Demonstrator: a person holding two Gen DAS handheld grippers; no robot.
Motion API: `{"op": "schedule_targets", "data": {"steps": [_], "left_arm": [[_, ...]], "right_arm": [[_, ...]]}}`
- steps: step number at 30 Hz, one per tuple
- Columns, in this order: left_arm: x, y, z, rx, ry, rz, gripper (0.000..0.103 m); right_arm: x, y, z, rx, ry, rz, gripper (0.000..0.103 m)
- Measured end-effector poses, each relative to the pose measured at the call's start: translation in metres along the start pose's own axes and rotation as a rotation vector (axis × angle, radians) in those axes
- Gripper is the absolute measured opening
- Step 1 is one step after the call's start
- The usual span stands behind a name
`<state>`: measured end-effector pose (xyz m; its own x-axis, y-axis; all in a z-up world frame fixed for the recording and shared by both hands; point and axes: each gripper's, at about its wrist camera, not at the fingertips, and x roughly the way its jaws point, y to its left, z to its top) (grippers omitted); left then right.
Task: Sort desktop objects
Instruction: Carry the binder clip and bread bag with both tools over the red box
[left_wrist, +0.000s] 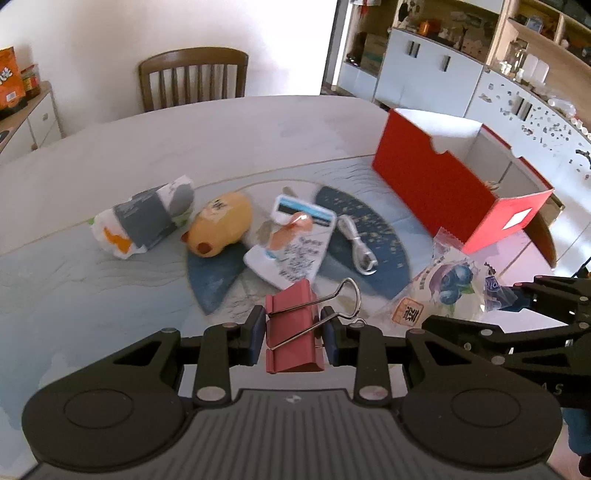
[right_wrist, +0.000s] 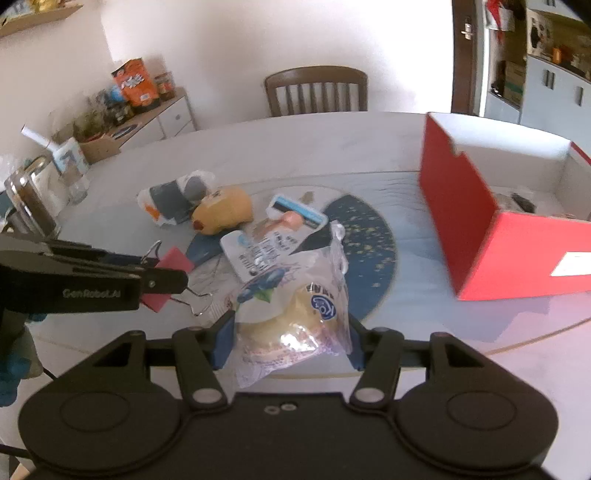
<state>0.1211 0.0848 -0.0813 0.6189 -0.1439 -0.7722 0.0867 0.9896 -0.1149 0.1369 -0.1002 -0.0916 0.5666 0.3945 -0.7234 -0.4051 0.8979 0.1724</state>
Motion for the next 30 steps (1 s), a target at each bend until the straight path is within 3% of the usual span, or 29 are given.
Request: {"op": "schedule_targets", "data": {"steps": [14, 30], "left_arm": [[-0.013, -0.059, 0.032, 0.040, -0.043, -0.091, 0.031], [-0.003, -0.123, 0.072, 0.099, -0.085, -0.164, 0.031]], "right_arm": [[-0.047, -0.052, 0.015, 0.059, -0.057, -0.051, 0.058], [-0.085, -0.126, 0.033, 0.136, -0.122, -0.133, 0.058]]}}
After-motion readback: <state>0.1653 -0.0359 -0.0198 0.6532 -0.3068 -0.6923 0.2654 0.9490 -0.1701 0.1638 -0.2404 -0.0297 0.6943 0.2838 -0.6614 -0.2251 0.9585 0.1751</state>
